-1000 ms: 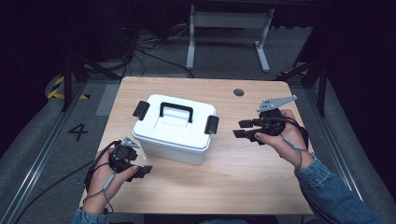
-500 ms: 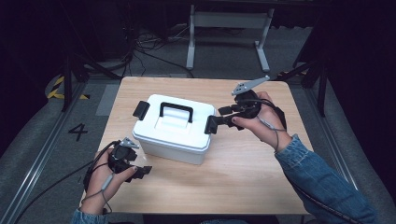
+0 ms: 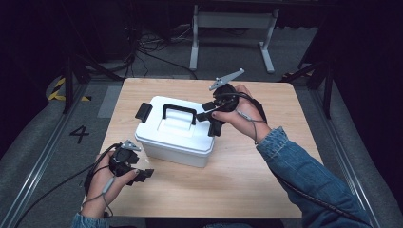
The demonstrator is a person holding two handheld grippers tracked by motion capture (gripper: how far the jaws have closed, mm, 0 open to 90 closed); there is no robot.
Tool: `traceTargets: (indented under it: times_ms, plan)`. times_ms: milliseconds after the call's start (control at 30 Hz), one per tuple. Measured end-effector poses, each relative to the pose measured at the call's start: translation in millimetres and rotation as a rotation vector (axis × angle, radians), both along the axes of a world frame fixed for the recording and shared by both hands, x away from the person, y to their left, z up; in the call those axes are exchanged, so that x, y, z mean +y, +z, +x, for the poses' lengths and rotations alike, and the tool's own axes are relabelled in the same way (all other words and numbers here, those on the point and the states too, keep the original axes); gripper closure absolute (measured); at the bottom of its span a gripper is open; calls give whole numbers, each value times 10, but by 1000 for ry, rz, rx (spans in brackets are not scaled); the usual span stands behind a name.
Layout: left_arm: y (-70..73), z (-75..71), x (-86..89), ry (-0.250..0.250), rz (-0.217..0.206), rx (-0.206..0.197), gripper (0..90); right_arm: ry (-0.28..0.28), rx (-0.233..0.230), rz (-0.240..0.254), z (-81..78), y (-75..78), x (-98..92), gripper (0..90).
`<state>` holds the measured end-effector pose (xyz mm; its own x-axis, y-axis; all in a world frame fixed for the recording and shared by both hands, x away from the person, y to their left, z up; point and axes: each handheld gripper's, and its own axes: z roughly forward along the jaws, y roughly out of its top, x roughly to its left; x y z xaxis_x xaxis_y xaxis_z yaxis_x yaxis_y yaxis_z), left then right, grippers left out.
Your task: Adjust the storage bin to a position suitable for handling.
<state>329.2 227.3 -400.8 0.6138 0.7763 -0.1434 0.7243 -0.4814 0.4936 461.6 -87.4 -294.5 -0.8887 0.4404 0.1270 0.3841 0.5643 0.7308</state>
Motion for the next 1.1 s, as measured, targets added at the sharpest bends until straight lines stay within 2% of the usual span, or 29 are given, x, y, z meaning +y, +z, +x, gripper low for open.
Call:
traceTargets:
  times_ms: [33, 233, 633, 767, 1000, 1100]
  plan:
    - [0, 1, 2, -2, 2, -3, 254, 3, 3, -11, 35, -21, 75, 474]
    - [-2, 4, 6, -6, 3, 1, 254, 3, 5, -42, 141, -95, 226, 484]
    - [-8, -1, -7, -6, 2, 8, 253, 20, 13, -74, 232, -189, 401, 552]
    - [-8, 1, -7, -7, 5, 4, 253, 35, 23, -86, 241, -211, 429, 619]
    - [-13, 1, -7, -6, 3, 13, 253, 59, -2, -101, 214, -177, 437, 770]
    - [-11, 12, -4, -10, 3, 12, 253, 75, -9, -98, 200, -168, 436, 792]
